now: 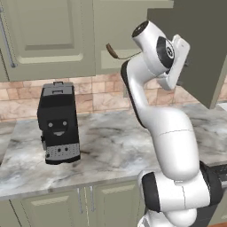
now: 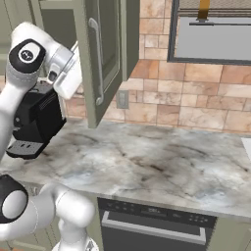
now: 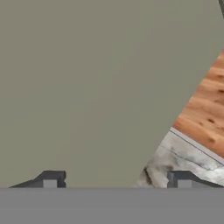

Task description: Open the cabinet and move the ladle to the pot. Then close the cabinet.

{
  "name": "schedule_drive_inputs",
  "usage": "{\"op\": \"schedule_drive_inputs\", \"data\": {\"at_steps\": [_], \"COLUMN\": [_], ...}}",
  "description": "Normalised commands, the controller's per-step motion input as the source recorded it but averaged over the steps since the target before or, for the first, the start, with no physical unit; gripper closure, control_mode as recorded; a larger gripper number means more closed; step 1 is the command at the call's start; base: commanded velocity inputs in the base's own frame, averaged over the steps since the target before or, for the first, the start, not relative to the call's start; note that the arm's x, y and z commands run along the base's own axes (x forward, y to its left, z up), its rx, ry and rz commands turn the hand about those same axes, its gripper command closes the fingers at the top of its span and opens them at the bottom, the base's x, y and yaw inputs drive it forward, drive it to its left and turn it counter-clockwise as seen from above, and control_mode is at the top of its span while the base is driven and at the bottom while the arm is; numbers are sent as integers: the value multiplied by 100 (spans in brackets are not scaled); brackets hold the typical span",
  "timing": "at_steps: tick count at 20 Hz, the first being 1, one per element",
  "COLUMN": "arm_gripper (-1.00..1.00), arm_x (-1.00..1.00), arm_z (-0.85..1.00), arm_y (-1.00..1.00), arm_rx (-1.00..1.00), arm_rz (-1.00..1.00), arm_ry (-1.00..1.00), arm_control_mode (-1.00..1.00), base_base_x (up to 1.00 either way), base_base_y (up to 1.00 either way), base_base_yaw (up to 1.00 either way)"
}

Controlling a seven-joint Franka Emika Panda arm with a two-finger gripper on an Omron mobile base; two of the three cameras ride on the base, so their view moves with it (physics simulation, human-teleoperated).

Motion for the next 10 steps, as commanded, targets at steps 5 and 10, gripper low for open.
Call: {"op": "schedule_drive_inputs", "data": {"at_steps": [5, 10], "arm_gripper": [-100, -100], "arm_x": [-5, 0], "arm_z": [19, 53], "arm_y": [34, 35], "arm_rx": [-9, -3], "arm_rz": [6, 28], "arm_ry": [-10, 0], "arm_control_mode": [-100, -100], "base_base_x": [0, 0], "base_base_y": [0, 0], "base_base_yaw": [0, 0]}}
